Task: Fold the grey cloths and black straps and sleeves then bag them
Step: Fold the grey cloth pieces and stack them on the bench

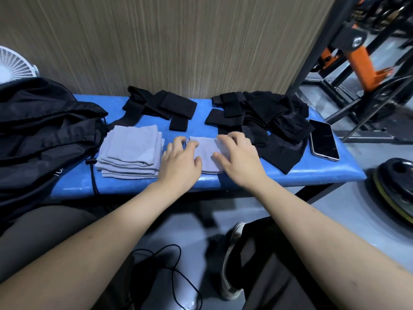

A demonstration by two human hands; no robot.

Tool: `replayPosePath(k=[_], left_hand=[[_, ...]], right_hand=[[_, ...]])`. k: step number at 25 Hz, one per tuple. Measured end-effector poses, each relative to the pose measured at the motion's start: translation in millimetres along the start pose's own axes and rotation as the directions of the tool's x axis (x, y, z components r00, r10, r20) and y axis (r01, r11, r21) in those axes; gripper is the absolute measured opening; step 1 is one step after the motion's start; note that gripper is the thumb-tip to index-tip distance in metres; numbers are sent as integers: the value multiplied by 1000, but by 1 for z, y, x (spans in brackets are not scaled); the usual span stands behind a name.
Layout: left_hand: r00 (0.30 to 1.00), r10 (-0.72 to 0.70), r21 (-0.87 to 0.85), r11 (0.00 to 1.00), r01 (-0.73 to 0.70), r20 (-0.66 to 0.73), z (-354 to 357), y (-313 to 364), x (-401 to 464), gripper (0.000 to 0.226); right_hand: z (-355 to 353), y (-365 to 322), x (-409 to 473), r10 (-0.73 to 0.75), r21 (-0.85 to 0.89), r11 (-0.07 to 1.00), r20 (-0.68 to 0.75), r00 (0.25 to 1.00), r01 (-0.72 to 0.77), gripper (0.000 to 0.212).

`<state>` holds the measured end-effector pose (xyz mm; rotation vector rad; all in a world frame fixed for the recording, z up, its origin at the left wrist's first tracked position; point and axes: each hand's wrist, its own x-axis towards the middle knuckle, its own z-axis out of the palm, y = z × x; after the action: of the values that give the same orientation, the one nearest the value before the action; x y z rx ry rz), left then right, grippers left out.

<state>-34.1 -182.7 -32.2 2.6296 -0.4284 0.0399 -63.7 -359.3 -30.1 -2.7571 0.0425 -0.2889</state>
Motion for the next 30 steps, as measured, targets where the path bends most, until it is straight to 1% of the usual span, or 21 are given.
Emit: replayPosePath(k=[1, 2, 3, 4, 5, 7, 9, 11, 14, 16, 19, 21, 24, 27, 30], left_hand=[[1000, -18, -10, 1000, 18, 4, -1, 0, 1, 45], [1000, -27, -11, 1000, 27, 11, -2, 1, 3, 46], [999, -33, -2, 999, 33, 19, -4, 1, 4, 47], [999, -39, 4, 999, 39, 29, -4, 1, 6, 49], [998, -48, -3, 999, 49, 39, -5, 2, 7, 49], [996, -69, -84, 994, 74, 56, -5, 3, 10, 47], [995, -74, -238, 967, 88, 68, -6, 5, 11, 44], [995, -72, -393, 915, 94, 70, -7, 7, 11, 42], [996, -85, -532, 842, 91, 37, -12, 10, 10, 46], [998, -69, -585, 809, 61, 9, -17, 11, 10, 49], [1000, -19, -654, 756, -1, -24, -28, 9, 11, 52], [999, 3, -691, 722, -28, -37, -38, 5, 11, 48], [999, 11, -703, 710, -29, -30, -52, -3, 8, 41], [999, 34, -672, 738, -54, -43, -71, -15, 5, 39], [998, -8, -641, 766, -34, -63, -90, -37, 0, 33]], right_hand=[[-3, 0, -2, 55, -5, 998, -94, 994, -56, 45], [-6, 1, -4, 116, 14, 993, -122, 986, -115, 42], [-9, 2, -6, 172, 61, 984, -95, 981, -166, 41], [-11, 4, -7, 210, 125, 971, -38, 977, -204, 41], [-12, 4, -8, 222, 190, 957, 15, 975, -221, 43], [-15, 3, -9, 206, 324, 921, 68, 976, -217, 46], [-18, -1, -7, 206, 456, 863, 77, 976, -218, 47], [-22, -4, -5, 216, 541, 812, 73, 974, -221, 46], [-23, -2, -3, 205, 593, 780, 57, 977, -198, 41], [-23, -2, -3, 222, 614, 763, 44, 974, -202, 40], [-28, -4, -4, 274, 704, 669, 66, 959, -240, 41], [-30, -9, -4, 260, 760, 591, 136, 956, -269, 42], [-31, -22, -3, 187, 809, 506, 236, 953, -300, 43], [-32, -39, 1, 190, 821, 485, 236, 953, -301, 39], [-30, -56, 7, 168, 833, 487, 206, 964, -263, 35]])
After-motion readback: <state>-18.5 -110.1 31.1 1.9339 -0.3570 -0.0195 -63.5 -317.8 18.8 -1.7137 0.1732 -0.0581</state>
